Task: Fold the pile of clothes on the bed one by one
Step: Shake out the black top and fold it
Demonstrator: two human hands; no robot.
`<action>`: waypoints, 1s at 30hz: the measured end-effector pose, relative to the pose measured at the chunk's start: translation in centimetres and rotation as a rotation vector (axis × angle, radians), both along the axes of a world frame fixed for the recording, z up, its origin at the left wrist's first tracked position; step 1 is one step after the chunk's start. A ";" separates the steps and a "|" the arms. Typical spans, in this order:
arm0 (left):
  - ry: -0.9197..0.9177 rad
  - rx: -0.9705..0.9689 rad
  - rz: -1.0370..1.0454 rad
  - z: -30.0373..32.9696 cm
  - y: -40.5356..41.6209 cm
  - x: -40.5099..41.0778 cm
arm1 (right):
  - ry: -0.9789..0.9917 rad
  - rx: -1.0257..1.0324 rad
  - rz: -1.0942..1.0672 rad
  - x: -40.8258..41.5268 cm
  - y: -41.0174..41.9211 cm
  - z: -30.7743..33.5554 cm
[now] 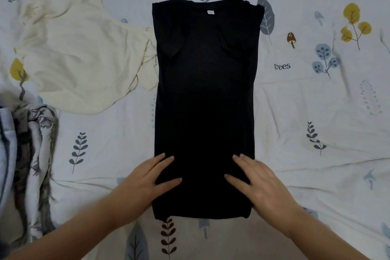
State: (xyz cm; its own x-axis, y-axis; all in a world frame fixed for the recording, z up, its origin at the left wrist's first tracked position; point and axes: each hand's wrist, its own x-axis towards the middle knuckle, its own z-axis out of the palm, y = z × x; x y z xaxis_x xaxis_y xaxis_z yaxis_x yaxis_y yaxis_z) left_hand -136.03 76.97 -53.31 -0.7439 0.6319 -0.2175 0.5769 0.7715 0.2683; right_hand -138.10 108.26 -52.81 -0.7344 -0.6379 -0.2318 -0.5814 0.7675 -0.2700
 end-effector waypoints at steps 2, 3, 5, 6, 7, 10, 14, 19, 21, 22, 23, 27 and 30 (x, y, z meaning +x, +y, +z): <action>-0.046 0.025 -0.004 0.3 0.7 -0.4 | -0.017 -0.043 0.061 -0.6 -0.5 0.0; -0.082 0.038 -0.001 0.6 1.0 -0.6 | -0.033 -0.059 0.074 -1.0 -0.7 0.2; -0.107 0.108 0.034 1.2 1.3 -1.1 | -0.084 -0.066 0.056 -1.6 -1.2 0.7; -0.144 0.187 0.087 1.5 1.3 -1.5 | -0.104 -0.061 0.030 -2.0 -1.4 1.1; -0.212 0.292 0.172 1.9 1.3 -2.0 | -0.128 -0.074 -0.010 -2.6 -1.6 1.5; -0.565 0.584 0.549 3.1 1.4 -4.3 | -0.409 -0.270 -0.243 -5.1 -1.7 2.9; -0.868 1.069 0.891 5.3 1.2 -10.3 | -0.719 -0.634 -0.552 -10.6 -2.5 5.6; -0.834 1.289 1.037 7.0 1.3 -20.2 | -0.618 -0.869 -0.722 -19.9 -2.9 6.3; -0.836 1.344 1.080 7.1 1.3 -24.2 | -0.640 -0.969 -0.810 -23.7 -3.1 6.0; -0.841 1.369 1.110 7.3 1.4 -26.0 | -0.661 -1.007 -0.859 -25.6 -3.3 5.7; -0.845 1.388 1.146 7.3 1.4 -27.8 | -0.684 -1.034 -0.901 -27.3 -3.6 5.5; -0.789 1.378 1.262 6.8 1.0 -33.9 | -0.729 -1.039 -0.992 -33.6 -4.5 4.7; -0.702 1.389 1.310 5.6 0.1 -37.6 | -0.743 -1.086 -1.055 -37.2 -4.8 4.0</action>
